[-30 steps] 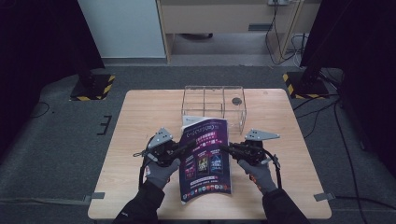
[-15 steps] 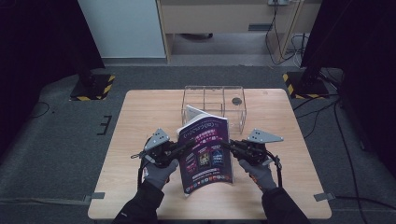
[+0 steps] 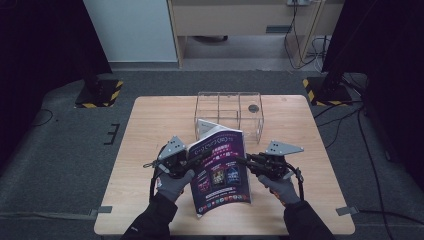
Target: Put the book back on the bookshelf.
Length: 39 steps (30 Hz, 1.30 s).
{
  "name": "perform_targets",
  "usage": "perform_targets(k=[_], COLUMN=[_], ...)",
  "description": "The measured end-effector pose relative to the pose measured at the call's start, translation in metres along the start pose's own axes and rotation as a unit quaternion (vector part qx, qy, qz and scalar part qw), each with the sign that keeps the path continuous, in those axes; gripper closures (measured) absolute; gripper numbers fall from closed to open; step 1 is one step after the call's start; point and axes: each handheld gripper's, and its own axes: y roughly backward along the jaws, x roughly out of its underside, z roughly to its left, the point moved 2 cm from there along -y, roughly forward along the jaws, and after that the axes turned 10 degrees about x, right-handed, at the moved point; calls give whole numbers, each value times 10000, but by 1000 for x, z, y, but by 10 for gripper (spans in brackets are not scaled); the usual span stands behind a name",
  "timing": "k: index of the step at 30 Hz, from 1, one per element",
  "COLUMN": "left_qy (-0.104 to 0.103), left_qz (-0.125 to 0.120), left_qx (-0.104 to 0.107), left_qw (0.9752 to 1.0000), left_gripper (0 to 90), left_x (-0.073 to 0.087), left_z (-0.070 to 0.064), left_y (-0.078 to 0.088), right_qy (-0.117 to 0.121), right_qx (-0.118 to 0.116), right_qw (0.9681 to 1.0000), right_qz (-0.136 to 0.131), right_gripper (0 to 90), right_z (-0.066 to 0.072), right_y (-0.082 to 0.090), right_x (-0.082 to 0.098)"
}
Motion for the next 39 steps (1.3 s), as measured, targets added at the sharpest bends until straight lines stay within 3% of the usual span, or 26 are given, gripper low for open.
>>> perform_targets(k=[6,10,12,17,18,19,20,22,23,25,28,32,33,39], left_qy=[-105,-173,-213,-272,-265,-261,-236,-158,-91,-35,-14,-7,-7,100], left_qz=[48,60,72,96,99,115,116,97,97,85,72,-31,-110,-194], left_qx=[34,63,97,126,128,114,100,108,91,69,-4,-162,-302,-554], left_qw=[9999,9998,9997,9995,9995,9995,9996,9998,9999,9999,10000,9999,9995,9982], left_gripper=[866,867,867,866,866,866,866,865,864,858,844,836,822,625], left_x=[1,1,1,0,0,1,1,2,2,1,1,-2,-4,5], left_z=[-2,-4,-5,-6,-6,-5,-4,-2,-1,-1,0,1,3,13], left_y=[0,0,0,0,1,1,2,2,1,1,2,3,4,6], right_qy=[-17,-116,-215,-268,-223,-223,-345,-411,-424,-418,-390,-330,-215,11], right_qx=[67,-9,-59,-112,-59,-59,-119,-163,-200,-251,-259,-198,-115,-205], right_qw=[9999,9997,9994,9988,9988,9988,9981,9977,9976,9975,9978,9991,9997,9997], right_qz=[144,207,261,397,442,442,505,518,508,512,477,175,24,-131], right_gripper=[609,561,484,445,514,514,628,672,763,801,812,827,827,828], right_z=[-2,-3,-4,-1,0,0,-2,-3,-2,-1,0,1,3,5], right_y=[-7,-12,-19,-29,-31,-31,-30,-28,-25,-21,-19,-16,-15,-9], right_x=[5,6,7,8,8,8,7,6,4,2,1,-1,-4,-4])
